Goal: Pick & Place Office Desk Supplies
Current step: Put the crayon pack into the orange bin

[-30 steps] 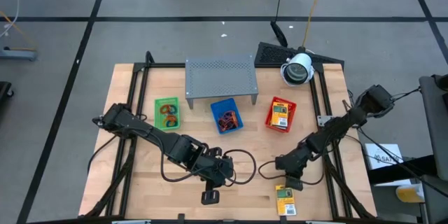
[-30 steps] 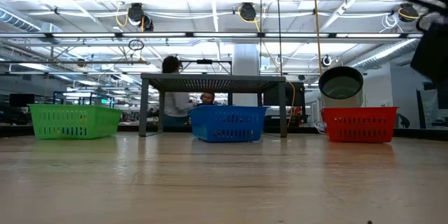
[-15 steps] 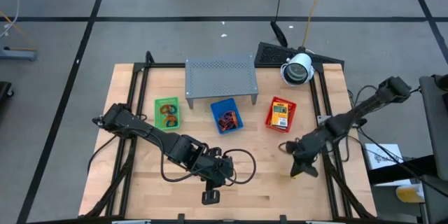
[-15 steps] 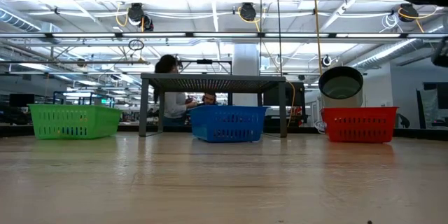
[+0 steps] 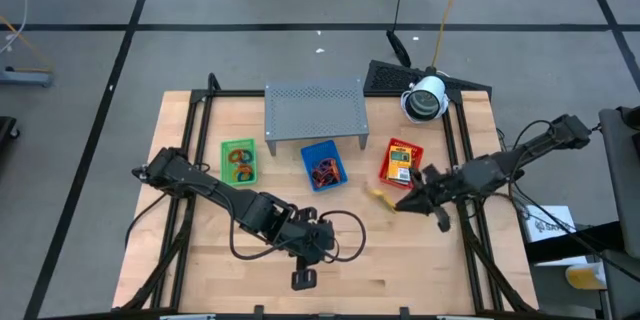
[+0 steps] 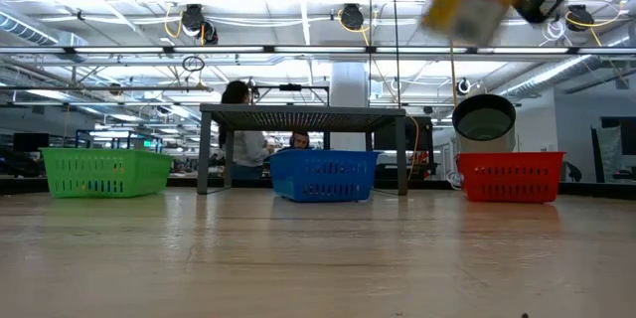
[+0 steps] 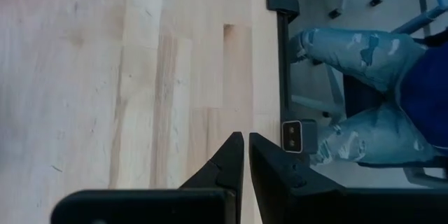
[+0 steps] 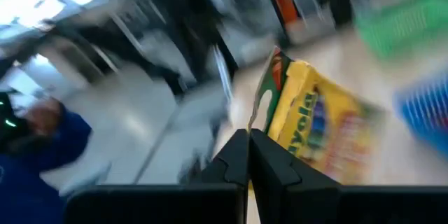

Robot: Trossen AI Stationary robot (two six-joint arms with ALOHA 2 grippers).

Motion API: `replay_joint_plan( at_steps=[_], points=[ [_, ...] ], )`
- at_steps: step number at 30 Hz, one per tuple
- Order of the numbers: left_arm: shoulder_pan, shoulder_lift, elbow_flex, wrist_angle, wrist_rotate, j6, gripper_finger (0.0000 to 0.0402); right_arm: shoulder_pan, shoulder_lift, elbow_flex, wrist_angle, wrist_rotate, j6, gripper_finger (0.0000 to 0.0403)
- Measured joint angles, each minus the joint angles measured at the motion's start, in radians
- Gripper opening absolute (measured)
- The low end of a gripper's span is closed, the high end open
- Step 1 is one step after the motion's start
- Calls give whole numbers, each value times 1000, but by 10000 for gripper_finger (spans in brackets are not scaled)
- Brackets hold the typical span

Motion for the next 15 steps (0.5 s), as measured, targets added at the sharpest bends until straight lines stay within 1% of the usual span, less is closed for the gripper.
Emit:
replay_joint_plan(
  at_steps=[3, 5, 9, 11, 15],
  points=[
    [0, 0, 0, 0, -4, 0, 31, 0, 5, 4, 186, -6, -157, 0],
    [0, 0, 0, 0, -5, 0, 31, 0, -3, 28, 205, -2, -237, 0],
    [0, 0, 0, 0, -5, 0, 31, 0, 0, 131, 125, 57, -387, 0],
    [0, 0, 0, 0, -5, 0, 31, 0, 11, 205, 56, 96, -450, 0],
    [0, 0, 0, 0, -5, 0, 31, -2, 52, 374, -110, 136, -543, 0]
  ],
)
